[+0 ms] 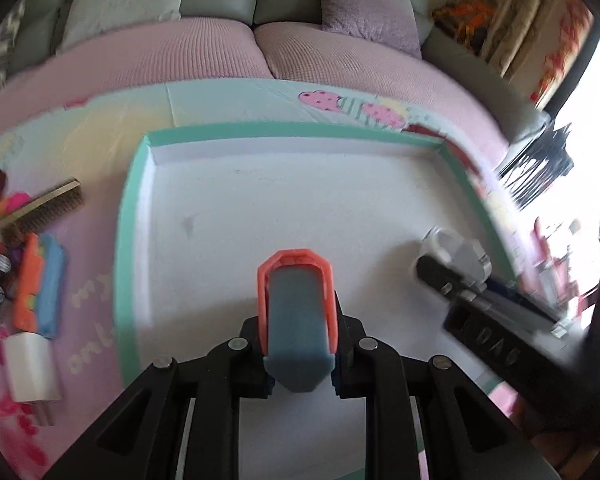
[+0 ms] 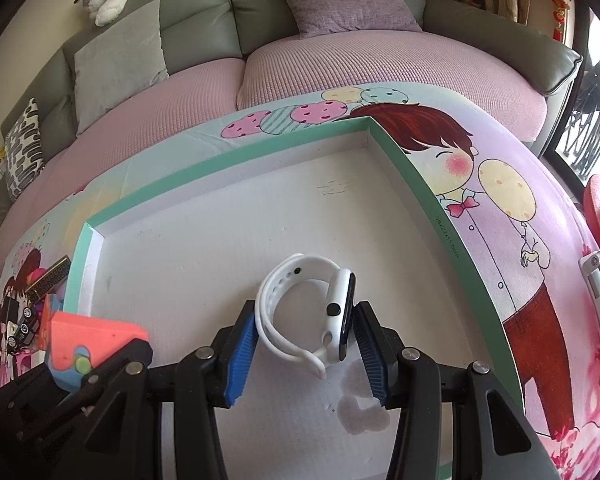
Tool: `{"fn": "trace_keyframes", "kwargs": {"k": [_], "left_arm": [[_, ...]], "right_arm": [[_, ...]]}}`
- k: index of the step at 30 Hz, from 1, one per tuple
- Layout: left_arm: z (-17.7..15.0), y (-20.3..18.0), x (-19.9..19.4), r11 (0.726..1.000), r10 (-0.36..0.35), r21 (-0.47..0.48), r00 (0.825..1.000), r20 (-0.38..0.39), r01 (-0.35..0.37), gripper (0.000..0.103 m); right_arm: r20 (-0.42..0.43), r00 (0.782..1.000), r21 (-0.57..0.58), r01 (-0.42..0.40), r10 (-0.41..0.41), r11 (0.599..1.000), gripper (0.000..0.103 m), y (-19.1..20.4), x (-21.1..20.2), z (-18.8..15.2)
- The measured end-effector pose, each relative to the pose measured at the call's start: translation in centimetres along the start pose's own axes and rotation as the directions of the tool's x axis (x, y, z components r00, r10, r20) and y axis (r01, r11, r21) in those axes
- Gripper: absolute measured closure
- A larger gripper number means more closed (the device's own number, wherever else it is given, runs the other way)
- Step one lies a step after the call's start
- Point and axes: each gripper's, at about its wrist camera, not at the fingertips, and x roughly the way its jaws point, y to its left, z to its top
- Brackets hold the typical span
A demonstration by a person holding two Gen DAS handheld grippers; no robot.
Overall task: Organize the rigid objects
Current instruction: 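Lower the block into the tray and open the left tool while the right tool releases the watch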
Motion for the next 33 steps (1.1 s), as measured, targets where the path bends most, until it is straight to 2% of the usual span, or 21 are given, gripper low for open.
{"fn": "trace_keyframes", "kwargs": {"k": [1, 3, 9, 11, 12, 13, 16, 25, 26, 29, 33], "left_arm": [[0.3, 0.4, 0.2, 0.998, -0.055, -0.032, 0.998, 0.002, 0.055, 0.082], [0.8, 0.5, 0.7, 0.995, -0.083, -0.052, 0.997, 0.000, 0.083, 0.082], [1.0, -0.3, 1.6, 1.000, -0.021, -0.005, 1.000, 0.013, 0.021, 0.081], [0.9, -0.7, 1.3, 1.000, 0.025, 0.016, 1.000, 0.017, -0.025, 0.074], [0.9, -0.6, 1.2, 0.999, 0.044, 0.021, 0.999, 0.019, -0.044, 0.065], [0.9, -0.6, 1.2, 0.998, 0.062, 0.024, 0.998, 0.021, -0.062, 0.061], [0.7, -0.3, 0.9, 0.995, 0.097, 0.029, 0.995, 0.018, -0.097, 0.055], [0.3, -0.2, -0.2, 0.980, 0.188, 0.054, 0.982, 0.029, -0.189, 0.051], [0.4, -0.2, -0.3, 0.979, 0.195, 0.054, 0.980, 0.036, -0.197, 0.051], [0.5, -0.1, -0.8, 0.974, 0.221, 0.044, 0.974, 0.051, -0.223, 0.038], [0.4, 0.0, -1.3, 0.971, 0.232, 0.036, 0.971, 0.062, -0.235, 0.036]], "right_arm": [[0.000, 1.000, -0.002, 0.001, -0.001, 1.000, 0.052, 0.0, 0.0, 0.0], [-0.001, 1.000, -0.008, 0.004, -0.004, 1.000, 0.052, 0.1, 0.1, 0.0], [-0.001, 1.000, -0.015, 0.010, -0.010, 1.000, 0.051, 0.4, 0.1, 0.0], [-0.002, 1.000, -0.017, 0.012, -0.012, 1.000, 0.050, 0.4, 0.2, 0.0], [-0.001, 1.000, -0.019, 0.016, -0.016, 1.000, 0.050, 0.5, 0.2, 0.0], [-0.001, 1.000, -0.022, 0.020, -0.020, 1.000, 0.049, 0.6, 0.2, -0.1], [-0.001, 1.000, -0.026, 0.029, -0.029, 0.999, 0.050, 0.6, 0.2, -0.1], [-0.012, 0.999, -0.056, 0.051, -0.052, 0.997, 0.048, 1.0, 0.1, 0.0], [-0.012, 0.999, -0.057, 0.052, -0.053, 0.997, 0.047, 1.0, 0.1, -0.1], [-0.012, 0.998, -0.064, 0.057, -0.058, 0.996, 0.039, 1.0, 0.1, -0.1], [-0.013, 0.997, -0.084, 0.071, -0.072, 0.994, 0.034, 1.1, 0.3, -0.3]]}}
